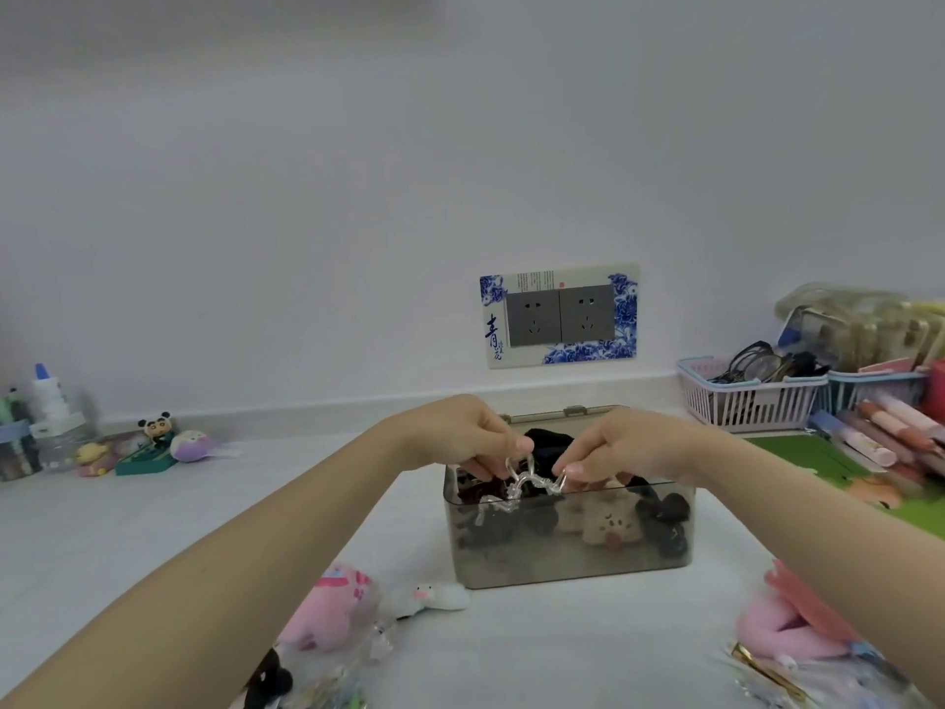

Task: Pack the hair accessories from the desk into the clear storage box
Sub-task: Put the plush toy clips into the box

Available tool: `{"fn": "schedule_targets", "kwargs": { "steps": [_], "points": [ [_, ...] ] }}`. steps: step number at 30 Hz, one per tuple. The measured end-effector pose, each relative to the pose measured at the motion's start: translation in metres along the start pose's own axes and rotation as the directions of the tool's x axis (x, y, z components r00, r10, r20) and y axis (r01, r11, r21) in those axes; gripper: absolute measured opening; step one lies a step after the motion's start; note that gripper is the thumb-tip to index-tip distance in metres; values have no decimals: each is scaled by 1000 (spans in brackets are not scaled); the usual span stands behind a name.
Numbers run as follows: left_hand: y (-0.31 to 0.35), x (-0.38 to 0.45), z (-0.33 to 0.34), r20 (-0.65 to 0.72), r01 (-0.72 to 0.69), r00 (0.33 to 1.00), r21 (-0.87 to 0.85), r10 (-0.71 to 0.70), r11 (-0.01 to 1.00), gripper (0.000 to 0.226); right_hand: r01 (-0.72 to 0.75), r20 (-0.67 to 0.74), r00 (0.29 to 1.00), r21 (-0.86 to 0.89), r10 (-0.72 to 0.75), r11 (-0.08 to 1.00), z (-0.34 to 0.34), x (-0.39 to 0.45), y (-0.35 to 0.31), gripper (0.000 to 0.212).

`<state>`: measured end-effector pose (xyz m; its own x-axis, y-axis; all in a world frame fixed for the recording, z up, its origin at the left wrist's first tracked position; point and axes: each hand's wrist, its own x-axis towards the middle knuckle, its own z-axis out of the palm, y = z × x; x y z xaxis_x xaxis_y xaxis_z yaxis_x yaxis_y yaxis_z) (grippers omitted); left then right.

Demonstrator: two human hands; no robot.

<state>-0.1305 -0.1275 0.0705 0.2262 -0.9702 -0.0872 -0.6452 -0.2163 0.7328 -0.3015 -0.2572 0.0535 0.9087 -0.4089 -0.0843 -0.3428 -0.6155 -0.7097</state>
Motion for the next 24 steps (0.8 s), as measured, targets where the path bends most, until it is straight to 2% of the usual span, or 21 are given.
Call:
{"fn": "schedule_targets", "kwargs": {
  "steps": [3, 5, 8, 12, 18, 24],
  "points": [
    [1, 0, -2, 44, 47, 998, 178, -55, 983, 22, -29, 109, 993, -121, 42, 992, 2, 12, -3, 25],
    [2, 0, -2, 69, 62, 994, 264, -83, 962, 26, -78, 220, 971, -80, 94, 994, 1, 19, -3, 24],
    [1, 2, 0, 121, 80, 985, 332, -127, 940, 17, -209, 363, 915, 47, 178, 977, 0, 27, -1, 29],
    [-7, 9, 6, 127, 91, 980, 389, -151, 917, 3, -293, 469, 848, 28, 246, 956, 8, 35, -7, 39],
    [-9, 16, 11, 71, 142, 979, 432, -190, 891, 14, -321, 394, 854, -113, 339, 940, 21, 42, -13, 63],
    [-4, 18, 17, 10, 181, 976, 522, -218, 834, 21, -278, 302, 899, -165, 317, 946, 24, 38, -18, 80]
  ]
}}
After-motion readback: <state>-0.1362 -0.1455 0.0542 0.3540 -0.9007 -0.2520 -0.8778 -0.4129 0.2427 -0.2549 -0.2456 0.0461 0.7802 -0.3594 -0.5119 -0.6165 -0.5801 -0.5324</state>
